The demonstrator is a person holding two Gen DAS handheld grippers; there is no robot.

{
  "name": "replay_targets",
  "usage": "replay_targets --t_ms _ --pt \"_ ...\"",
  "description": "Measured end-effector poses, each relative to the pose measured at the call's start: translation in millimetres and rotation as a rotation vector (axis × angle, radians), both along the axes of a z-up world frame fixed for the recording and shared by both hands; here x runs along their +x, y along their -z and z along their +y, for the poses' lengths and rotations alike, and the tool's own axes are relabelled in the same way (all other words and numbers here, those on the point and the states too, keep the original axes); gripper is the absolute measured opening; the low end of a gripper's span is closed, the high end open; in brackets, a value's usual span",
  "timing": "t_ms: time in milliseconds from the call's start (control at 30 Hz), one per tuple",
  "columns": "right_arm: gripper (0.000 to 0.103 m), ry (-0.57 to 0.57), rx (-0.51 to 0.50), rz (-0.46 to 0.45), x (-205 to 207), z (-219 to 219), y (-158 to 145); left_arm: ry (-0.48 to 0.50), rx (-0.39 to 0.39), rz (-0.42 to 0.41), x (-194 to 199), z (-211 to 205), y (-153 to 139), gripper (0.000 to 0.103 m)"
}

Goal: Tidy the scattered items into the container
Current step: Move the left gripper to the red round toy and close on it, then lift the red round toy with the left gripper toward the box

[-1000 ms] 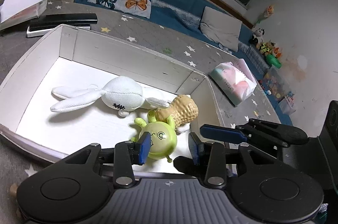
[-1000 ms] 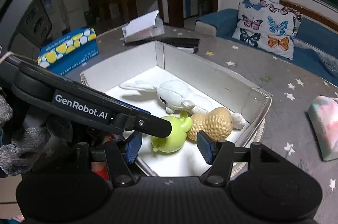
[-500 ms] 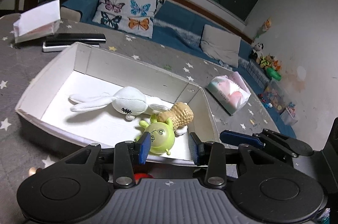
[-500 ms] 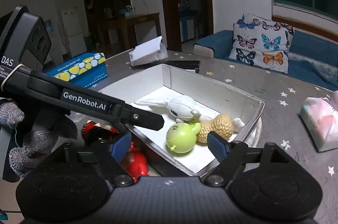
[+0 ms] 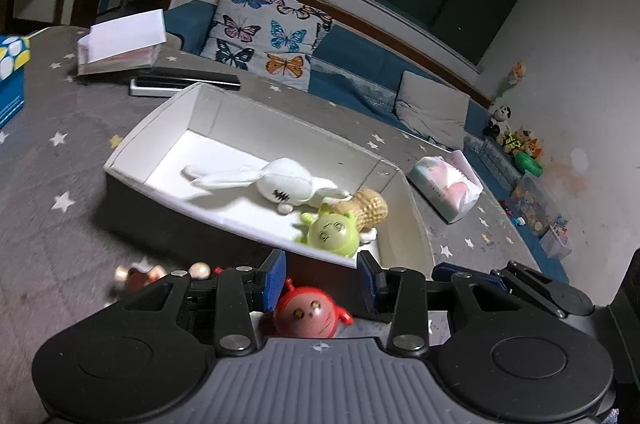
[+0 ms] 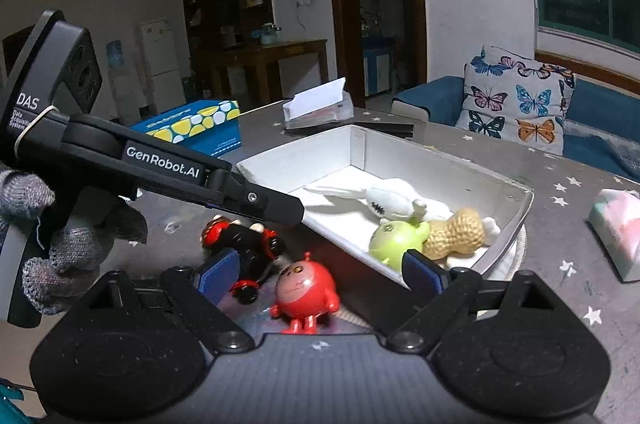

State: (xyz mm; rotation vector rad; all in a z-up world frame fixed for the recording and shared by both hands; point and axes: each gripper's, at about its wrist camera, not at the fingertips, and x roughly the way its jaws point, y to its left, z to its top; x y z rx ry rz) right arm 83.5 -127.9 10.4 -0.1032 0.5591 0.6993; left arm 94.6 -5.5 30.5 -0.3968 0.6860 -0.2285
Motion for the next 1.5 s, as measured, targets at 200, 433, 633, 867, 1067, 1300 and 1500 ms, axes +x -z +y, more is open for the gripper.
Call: replay_targets --t_ms 200,433,633,867,1067,1300,1500 --pt "0.089 -0.013 -0.037 0.021 -9.1 10.5 17.9 -0.006 -0.013 0.006 -10.2 4.3 6.5 0.041" --pt "0.085 -0.013 -0.075 0.045 -6.6 19.2 38.8 0.013 -0.011 0.023 -13.1 0.2 13.5 0.041" --pt "0.078 0.012 -0.058 0.081 5.8 19.8 46.9 0.039 -0.005 0.05 -8.4 -9.5 21.1 0.041" --pt "0.068 0.016 -0.034 0.111 17.3 23.4 53.8 0.03 -0.018 0.088 -1.1 -11.0 30.1 0.041" --pt "0.059 0.021 -0.026 0.128 26.0 26.0 59.9 0.032 -0.02 0.105 3.7 -11.9 34.3 0.041" --pt "0.056 0.024 -0.017 0.141 31.1 26.6 64.6 0.029 -0.008 0.112 9.1 -13.6 36.9 0.041" --pt "0.047 0.017 -0.009 0.142 30.1 28.0 66.0 0.025 0.009 0.125 10.4 -16.1 39.6 0.041"
